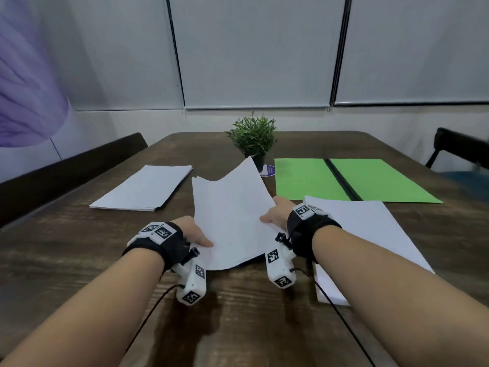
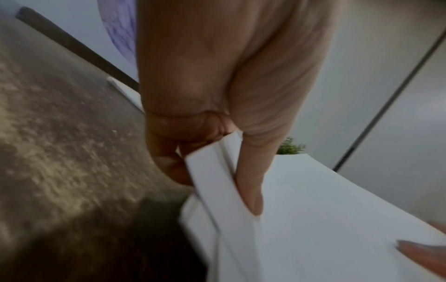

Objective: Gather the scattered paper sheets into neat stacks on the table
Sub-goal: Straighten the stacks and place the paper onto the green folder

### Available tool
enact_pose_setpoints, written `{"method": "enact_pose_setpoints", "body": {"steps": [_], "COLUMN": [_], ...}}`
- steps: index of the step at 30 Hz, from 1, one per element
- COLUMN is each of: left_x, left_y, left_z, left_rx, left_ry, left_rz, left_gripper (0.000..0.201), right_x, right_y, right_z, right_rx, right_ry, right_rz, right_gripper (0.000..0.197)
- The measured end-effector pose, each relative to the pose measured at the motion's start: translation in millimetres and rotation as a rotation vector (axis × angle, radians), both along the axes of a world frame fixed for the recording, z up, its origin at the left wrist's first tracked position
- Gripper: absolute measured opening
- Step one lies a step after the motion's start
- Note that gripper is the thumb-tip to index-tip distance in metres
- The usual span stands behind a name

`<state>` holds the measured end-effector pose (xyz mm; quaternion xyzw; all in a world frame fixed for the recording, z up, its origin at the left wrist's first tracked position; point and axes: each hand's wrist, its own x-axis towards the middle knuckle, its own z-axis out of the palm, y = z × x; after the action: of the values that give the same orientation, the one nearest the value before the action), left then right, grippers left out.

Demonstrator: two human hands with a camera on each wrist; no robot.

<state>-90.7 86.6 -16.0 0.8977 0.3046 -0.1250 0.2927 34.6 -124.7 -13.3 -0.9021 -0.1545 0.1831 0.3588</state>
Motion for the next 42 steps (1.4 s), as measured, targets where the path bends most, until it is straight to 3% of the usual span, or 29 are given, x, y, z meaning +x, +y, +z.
{"method": "enact_pose_setpoints", "body": {"steps": [4, 8, 14, 17, 20, 22, 29, 34, 39, 42], "left_x": [-1, 7, 31, 39, 46, 49, 53, 51, 46, 45], "left_y": [-43, -112, -200, -226, -239, -240, -245, -245, -247, -242], "left_z": [11, 21, 8, -2, -10, -9, -12, -9, 0, -4], "left_rx": [-0.143, -0.19, -0.263, -0.12, -0.061, -0.022, 0.087, 0.032, 0.117, 0.124], "left_ry": [-0.254, -0.386, -0.323, -0.198, -0.074, -0.018, 0.059, 0.015, 0.08, 0.082], "left_rz": [-0.075, -0.188, -0.251, -0.249, -0.242, -0.24, -0.249, -0.155, -0.281, -0.317], "left_gripper": [0.069, 0.065, 0.053, 0.059, 0.074, 0.071, 0.087, 0.104, 0.07, 0.066], "right_x": [-12, -13, -19, -21, -19, -13, -12, -13, -13, -16], "right_y": [-61, -132, -230, -258, -268, -272, -270, -271, -264, -257], "right_z": [30, 42, 27, 15, 3, -5, -10, -3, -1, -1], "right_rx": [0.134, 0.12, 0.009, -0.121, -0.292, -0.38, -0.377, -0.362, -0.413, -0.398], "right_ry": [-0.085, -0.123, -0.085, -0.044, -0.007, 0.002, 0.042, 0.098, 0.128, 0.125], "right_rz": [-0.05, -0.133, -0.312, -0.345, -0.339, -0.334, -0.435, -0.397, -0.331, -0.315], "right_gripper": [0.036, 0.035, 0.045, 0.042, 0.051, 0.057, 0.065, 0.062, 0.06, 0.063]}}
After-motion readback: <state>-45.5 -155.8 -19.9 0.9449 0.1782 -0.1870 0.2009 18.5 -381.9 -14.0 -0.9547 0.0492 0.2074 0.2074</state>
